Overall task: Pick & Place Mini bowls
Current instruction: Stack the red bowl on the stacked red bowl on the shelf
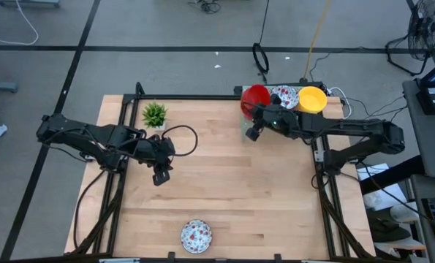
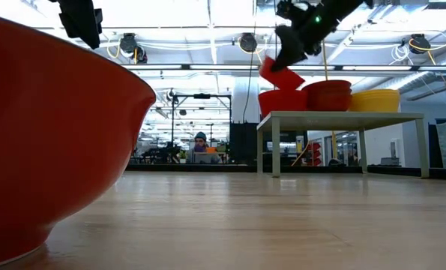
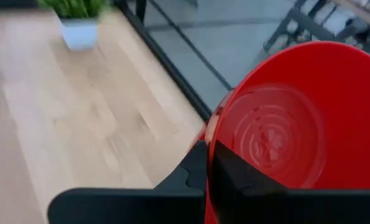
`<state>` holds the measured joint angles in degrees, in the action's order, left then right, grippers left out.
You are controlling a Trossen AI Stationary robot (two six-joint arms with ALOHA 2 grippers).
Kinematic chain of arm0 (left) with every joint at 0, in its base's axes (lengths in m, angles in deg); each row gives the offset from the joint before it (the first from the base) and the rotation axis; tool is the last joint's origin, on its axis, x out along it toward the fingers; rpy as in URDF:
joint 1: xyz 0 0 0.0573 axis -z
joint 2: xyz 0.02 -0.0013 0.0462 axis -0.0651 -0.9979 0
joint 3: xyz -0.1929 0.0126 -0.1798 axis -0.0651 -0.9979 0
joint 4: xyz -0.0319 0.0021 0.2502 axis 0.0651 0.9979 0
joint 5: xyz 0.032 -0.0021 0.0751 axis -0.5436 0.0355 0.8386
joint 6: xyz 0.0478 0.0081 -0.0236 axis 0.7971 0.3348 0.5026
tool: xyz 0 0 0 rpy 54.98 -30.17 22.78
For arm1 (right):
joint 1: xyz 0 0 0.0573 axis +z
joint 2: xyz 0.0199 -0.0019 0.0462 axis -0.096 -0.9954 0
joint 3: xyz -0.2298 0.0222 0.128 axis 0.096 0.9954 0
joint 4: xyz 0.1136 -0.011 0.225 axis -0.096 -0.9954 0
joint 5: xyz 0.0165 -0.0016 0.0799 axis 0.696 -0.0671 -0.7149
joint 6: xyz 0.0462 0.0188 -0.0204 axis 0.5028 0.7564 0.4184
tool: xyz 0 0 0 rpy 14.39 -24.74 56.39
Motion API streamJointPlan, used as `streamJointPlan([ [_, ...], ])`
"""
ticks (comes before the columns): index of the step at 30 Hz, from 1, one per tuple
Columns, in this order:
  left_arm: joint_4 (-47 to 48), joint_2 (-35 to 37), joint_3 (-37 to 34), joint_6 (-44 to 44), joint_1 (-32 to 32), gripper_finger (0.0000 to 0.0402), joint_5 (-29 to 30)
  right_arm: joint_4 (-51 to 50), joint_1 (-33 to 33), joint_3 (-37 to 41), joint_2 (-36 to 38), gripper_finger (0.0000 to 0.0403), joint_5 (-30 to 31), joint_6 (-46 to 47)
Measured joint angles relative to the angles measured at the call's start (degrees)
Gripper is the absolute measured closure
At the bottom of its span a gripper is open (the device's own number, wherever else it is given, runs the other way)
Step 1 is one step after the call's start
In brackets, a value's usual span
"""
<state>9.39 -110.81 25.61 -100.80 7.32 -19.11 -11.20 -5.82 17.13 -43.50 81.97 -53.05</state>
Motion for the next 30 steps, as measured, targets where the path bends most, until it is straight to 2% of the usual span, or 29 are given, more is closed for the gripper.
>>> streamJointPlan([
  [14,-0.1,0.0,0.0,0.5,0.0,0.0275,0.0,-3.6,-0.7,0.0,-1.6,0.0398,1.4,-2.1],
  [30,-0.1,0.0,0.0,0.4,0.0,0.0275,0.2,-3.5,-0.7,0.0,-2.1,0.0318,1.5,-2.2],
])
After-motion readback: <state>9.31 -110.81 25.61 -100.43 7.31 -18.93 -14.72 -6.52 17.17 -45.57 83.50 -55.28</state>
